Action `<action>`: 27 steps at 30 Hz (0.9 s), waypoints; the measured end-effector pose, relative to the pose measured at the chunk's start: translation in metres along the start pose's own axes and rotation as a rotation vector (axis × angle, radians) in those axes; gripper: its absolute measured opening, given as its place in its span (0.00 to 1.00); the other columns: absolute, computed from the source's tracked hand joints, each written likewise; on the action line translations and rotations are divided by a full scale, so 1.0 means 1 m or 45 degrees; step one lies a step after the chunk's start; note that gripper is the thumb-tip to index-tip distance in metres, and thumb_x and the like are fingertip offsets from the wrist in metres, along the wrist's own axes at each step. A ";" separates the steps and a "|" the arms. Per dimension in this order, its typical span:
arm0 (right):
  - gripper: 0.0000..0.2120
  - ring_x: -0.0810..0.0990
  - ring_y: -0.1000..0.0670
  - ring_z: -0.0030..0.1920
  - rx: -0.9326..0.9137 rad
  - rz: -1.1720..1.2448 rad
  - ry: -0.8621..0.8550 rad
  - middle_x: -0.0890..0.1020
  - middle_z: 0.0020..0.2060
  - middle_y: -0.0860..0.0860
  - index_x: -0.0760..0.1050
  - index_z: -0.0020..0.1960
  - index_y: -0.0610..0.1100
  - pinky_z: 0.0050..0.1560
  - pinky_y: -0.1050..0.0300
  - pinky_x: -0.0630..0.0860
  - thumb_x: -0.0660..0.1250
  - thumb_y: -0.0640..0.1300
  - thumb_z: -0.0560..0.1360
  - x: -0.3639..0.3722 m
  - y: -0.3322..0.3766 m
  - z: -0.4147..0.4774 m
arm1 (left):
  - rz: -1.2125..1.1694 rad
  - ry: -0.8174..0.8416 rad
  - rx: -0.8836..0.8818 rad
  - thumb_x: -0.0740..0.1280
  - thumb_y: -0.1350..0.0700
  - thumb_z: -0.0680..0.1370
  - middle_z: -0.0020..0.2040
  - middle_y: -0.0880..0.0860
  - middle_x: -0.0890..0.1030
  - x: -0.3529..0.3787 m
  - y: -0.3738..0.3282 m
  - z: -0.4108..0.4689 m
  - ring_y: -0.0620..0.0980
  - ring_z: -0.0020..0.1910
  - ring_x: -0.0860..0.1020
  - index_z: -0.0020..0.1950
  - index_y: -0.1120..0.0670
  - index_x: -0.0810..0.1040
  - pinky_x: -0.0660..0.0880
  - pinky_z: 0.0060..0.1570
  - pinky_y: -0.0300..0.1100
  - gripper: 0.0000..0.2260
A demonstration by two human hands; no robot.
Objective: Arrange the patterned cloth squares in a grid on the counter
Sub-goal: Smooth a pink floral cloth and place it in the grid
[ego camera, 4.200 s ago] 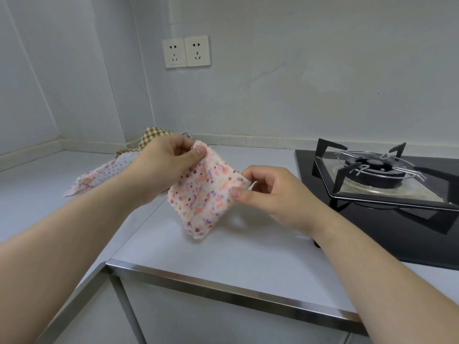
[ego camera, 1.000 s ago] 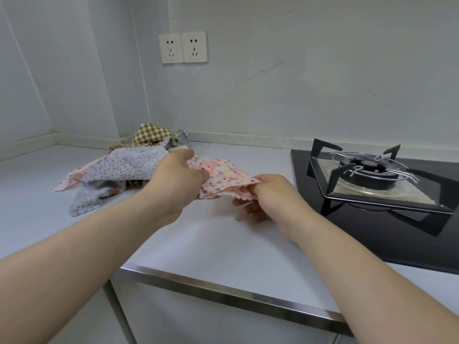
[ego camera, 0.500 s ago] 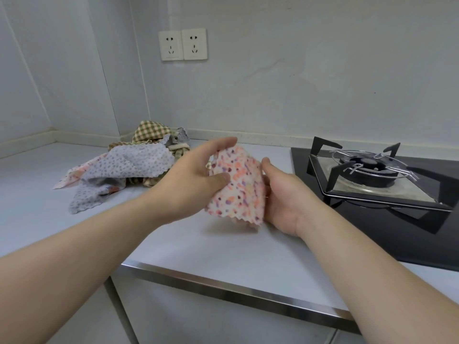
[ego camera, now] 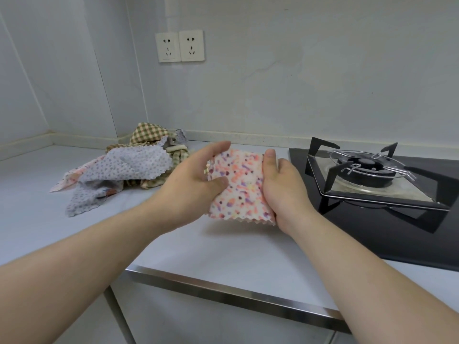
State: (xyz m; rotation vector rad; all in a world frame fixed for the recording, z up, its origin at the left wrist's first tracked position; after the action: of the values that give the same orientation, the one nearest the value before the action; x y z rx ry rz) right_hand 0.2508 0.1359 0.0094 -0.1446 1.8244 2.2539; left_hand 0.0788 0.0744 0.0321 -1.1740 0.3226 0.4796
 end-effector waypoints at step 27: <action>0.21 0.71 0.57 0.35 -0.312 -0.390 0.006 0.74 0.36 0.53 0.67 0.41 0.48 0.30 0.67 0.65 0.47 0.56 0.86 0.012 0.000 -0.009 | -0.221 -0.592 -0.378 0.56 0.44 0.85 0.45 0.52 0.82 0.029 0.024 -0.017 0.52 0.47 0.81 0.48 0.50 0.78 0.80 0.50 0.53 0.16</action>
State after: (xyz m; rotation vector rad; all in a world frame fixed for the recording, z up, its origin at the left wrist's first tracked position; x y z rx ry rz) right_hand 0.2384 0.1287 0.0045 -0.4406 1.4079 2.2435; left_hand 0.0909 0.0712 -0.0074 -1.3215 -0.2582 0.6440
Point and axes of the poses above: each hand's wrist, its own z-axis towards the middle knuckle, its own x-axis out of the palm, y = z × x, the point moved 3 cm from there along z, towards the middle knuckle
